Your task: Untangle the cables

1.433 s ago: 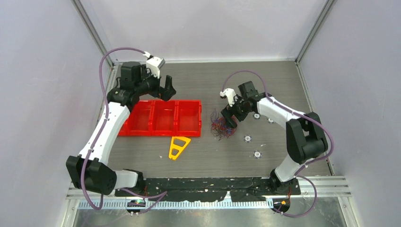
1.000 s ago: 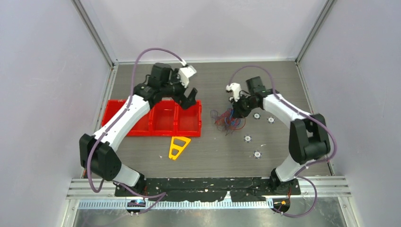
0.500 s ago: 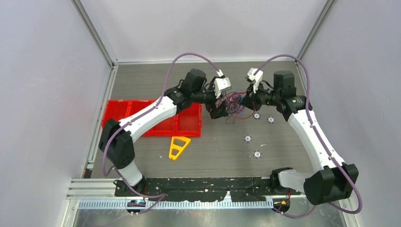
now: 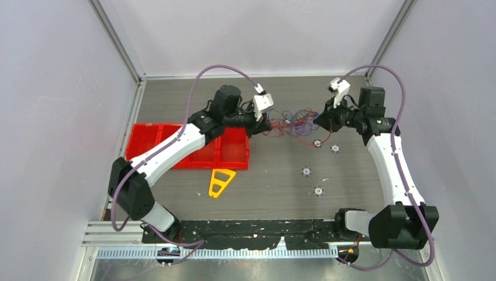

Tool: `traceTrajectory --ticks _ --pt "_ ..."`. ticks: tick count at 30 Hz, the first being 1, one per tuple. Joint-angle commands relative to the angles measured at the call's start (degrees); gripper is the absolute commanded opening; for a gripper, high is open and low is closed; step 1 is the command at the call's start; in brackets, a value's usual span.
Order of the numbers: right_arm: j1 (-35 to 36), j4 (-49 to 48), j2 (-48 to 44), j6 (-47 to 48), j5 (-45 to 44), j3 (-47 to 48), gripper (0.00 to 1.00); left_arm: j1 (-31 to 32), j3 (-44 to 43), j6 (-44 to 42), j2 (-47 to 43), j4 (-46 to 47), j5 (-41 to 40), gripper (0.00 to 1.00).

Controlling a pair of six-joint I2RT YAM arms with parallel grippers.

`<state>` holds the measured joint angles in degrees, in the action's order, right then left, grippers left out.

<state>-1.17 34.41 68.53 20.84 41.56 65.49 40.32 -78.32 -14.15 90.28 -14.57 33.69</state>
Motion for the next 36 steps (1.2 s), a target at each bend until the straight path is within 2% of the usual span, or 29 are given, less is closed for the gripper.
traceTrajectory --ticks 1,4,9,16,26,30,34,36 --pt "-8.4 -1.3 3.6 3.6 -8.9 3.2 0.09 -2.7 2.4 -3.6 -8.0 -4.0 -0.4 0.00" --pt "-13.7 -0.7 8.2 3.9 -9.6 4.5 0.08 -3.5 1.3 -3.3 -9.1 -5.0 -0.6 0.00" --pt "-18.3 -0.6 14.5 5.7 -14.2 6.5 0.06 -5.2 -2.3 -1.1 -10.6 -4.3 -1.9 0.00" --pt "-19.6 -1.8 22.3 10.0 -18.7 5.1 0.05 -6.7 -12.9 2.0 -10.5 -4.6 -2.7 0.00" --pt "-19.7 -7.7 27.7 12.7 -27.6 2.4 0.05 -6.6 -32.2 9.4 -5.7 -1.7 -6.9 0.00" --pt "-19.7 -6.2 27.7 11.3 -22.8 3.1 0.05 -6.4 -38.3 12.1 -2.5 -2.1 -5.9 0.00" --pt "-19.7 -3.7 25.2 8.5 -14.0 4.7 0.06 -5.4 -38.6 12.4 -1.5 -2.2 -4.9 0.00" --pt "-19.7 -1.8 24.1 8.1 -9.9 5.7 0.18 -4.7 -38.5 12.8 -1.1 -2.2 -4.7 0.00"
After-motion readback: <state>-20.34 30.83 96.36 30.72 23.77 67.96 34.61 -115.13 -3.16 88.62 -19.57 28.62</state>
